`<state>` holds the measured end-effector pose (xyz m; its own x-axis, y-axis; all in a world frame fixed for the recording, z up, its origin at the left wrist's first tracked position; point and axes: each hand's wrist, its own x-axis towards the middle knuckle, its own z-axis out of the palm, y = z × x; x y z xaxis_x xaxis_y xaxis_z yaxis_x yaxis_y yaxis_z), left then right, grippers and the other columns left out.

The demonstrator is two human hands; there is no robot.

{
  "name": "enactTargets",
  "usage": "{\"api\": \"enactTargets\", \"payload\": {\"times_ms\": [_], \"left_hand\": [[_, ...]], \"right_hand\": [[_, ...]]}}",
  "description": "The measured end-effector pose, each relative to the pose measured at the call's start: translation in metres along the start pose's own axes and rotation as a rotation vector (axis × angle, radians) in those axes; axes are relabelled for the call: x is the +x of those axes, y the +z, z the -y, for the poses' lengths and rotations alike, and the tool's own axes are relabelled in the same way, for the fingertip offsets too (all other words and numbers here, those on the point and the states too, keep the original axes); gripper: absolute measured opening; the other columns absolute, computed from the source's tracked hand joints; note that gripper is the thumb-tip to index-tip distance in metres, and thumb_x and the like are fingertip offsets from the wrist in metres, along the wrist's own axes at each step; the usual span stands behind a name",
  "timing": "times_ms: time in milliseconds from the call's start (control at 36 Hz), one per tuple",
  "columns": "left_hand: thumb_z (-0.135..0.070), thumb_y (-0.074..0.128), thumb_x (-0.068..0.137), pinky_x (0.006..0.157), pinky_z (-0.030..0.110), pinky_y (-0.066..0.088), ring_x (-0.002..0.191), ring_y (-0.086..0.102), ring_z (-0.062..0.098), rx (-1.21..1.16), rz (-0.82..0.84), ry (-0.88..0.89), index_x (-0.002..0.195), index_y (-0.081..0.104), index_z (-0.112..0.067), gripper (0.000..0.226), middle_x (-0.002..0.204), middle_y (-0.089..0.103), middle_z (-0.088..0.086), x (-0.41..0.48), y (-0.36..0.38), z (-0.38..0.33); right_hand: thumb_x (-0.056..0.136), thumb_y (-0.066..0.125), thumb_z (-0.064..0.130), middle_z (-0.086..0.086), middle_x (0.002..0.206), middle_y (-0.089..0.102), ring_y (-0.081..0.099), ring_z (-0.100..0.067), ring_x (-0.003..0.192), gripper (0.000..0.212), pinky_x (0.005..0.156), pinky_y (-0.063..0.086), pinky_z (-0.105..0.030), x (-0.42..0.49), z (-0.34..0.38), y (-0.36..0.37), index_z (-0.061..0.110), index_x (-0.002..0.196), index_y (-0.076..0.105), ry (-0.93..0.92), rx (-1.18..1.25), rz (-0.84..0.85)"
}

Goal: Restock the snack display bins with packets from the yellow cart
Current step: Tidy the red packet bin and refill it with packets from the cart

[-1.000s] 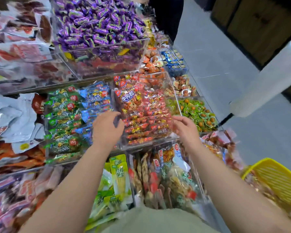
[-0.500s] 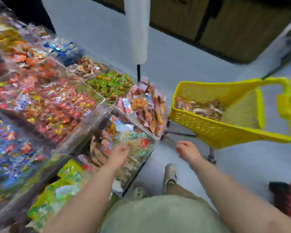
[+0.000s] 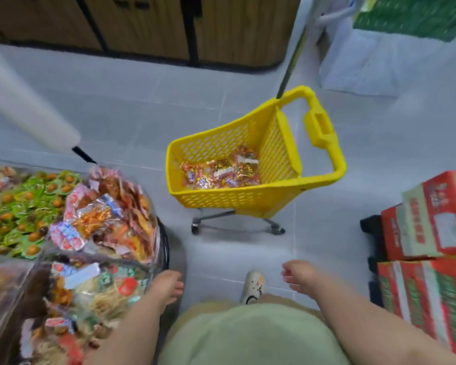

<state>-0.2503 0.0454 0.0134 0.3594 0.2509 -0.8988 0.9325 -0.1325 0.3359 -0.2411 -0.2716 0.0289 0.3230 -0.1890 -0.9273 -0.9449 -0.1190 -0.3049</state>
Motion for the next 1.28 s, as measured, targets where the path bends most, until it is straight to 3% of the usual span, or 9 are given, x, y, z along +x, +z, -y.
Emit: {"api": "enactTargets", "payload": {"times_ms": [278,639,833,972,1056,1111,1167,1222,1278], "left_hand": [[-0.011,0.044,0.097,0.054,0.026,0.034,0.058,0.046,0.020,0.109,0.031,0.014,0.080,0.050,-0.010,0.018,0.075,0.056,0.011,0.014,0.041,-0.065],[-0.020,0.047,0.096,0.057,0.026,0.040,0.062,0.054,0.022,0.212,0.044,-0.030,0.088,0.056,-0.008,0.018,0.079,0.061,0.010,0.086,-0.012,-0.162],[-0.018,0.045,0.099,0.062,0.027,0.042,0.069,0.055,0.021,0.238,0.046,0.059,0.102,0.054,-0.009,0.013,0.081,0.059,0.009,0.124,-0.051,-0.240],[-0.009,0.045,0.095,0.056,0.026,0.033,0.060,0.047,0.022,0.174,-0.037,0.091,0.074,0.048,-0.010,0.022,0.070,0.051,0.010,0.149,-0.066,-0.286],[-0.004,0.050,0.090,0.056,0.029,0.031,0.057,0.043,0.022,0.226,-0.079,0.121,0.061,0.043,-0.011,0.030,0.056,0.046,0.007,0.165,-0.065,-0.303],[-0.008,0.058,0.090,0.070,0.032,0.039,0.082,0.057,0.029,0.228,-0.123,0.127,0.080,0.058,-0.007,0.010,0.083,0.058,0.013,0.175,-0.061,-0.310],[-0.014,0.061,0.090,0.083,0.033,0.041,0.110,0.057,0.032,0.200,-0.137,0.126,0.121,0.054,-0.002,0.034,0.119,0.058,0.018,0.190,-0.053,-0.312],[-0.015,0.063,0.089,0.085,0.033,0.042,0.107,0.057,0.029,0.170,-0.135,0.123,0.128,0.049,-0.005,0.043,0.127,0.057,0.019,0.205,-0.049,-0.313],[-0.016,0.064,0.088,0.078,0.031,0.043,0.095,0.057,0.026,0.121,-0.128,0.132,0.120,0.047,-0.012,0.036,0.119,0.060,0.016,0.219,-0.046,-0.312]], "right_hand": [[0.091,0.047,0.013,-0.001,0.079,0.055,0.052,-0.011,0.067,0.011,0.066,0.041,-0.025,0.019,0.085,-0.022,0.015,0.081,0.051,-0.066,0.023,0.041],[0.094,0.046,0.019,0.000,0.081,0.055,0.052,-0.012,0.069,0.013,0.068,0.040,-0.026,0.047,0.153,0.023,0.018,0.082,0.049,0.068,0.076,0.029],[0.093,0.050,0.022,-0.001,0.080,0.055,0.052,-0.012,0.070,0.010,0.073,0.041,-0.029,0.058,0.233,0.054,0.017,0.084,0.052,-0.009,0.086,-0.001],[0.095,0.047,0.022,-0.002,0.090,0.058,0.054,-0.015,0.086,0.011,0.089,0.046,-0.038,0.071,0.282,0.070,0.017,0.095,0.057,-0.021,0.092,0.037],[0.096,0.050,0.019,-0.005,0.091,0.058,0.056,-0.018,0.084,0.010,0.084,0.049,-0.035,0.089,0.301,0.079,0.012,0.095,0.057,-0.016,0.101,0.049],[0.094,0.052,0.014,-0.006,0.082,0.058,0.055,-0.019,0.079,0.010,0.080,0.049,-0.035,0.106,0.311,0.087,0.010,0.086,0.056,-0.009,0.084,0.047],[0.092,0.053,0.012,-0.004,0.074,0.056,0.052,-0.015,0.067,0.010,0.063,0.044,-0.028,0.125,0.321,0.098,0.011,0.082,0.054,0.001,0.011,0.035],[0.091,0.052,0.008,-0.001,0.065,0.051,0.047,-0.012,0.059,0.021,0.054,0.039,-0.024,0.145,0.327,0.108,0.014,0.071,0.049,0.006,-0.077,0.059],[0.091,0.050,0.006,0.001,0.066,0.051,0.048,-0.012,0.062,0.024,0.061,0.044,-0.025,0.167,0.329,0.120,0.017,0.069,0.049,-0.007,-0.143,0.110]]}}
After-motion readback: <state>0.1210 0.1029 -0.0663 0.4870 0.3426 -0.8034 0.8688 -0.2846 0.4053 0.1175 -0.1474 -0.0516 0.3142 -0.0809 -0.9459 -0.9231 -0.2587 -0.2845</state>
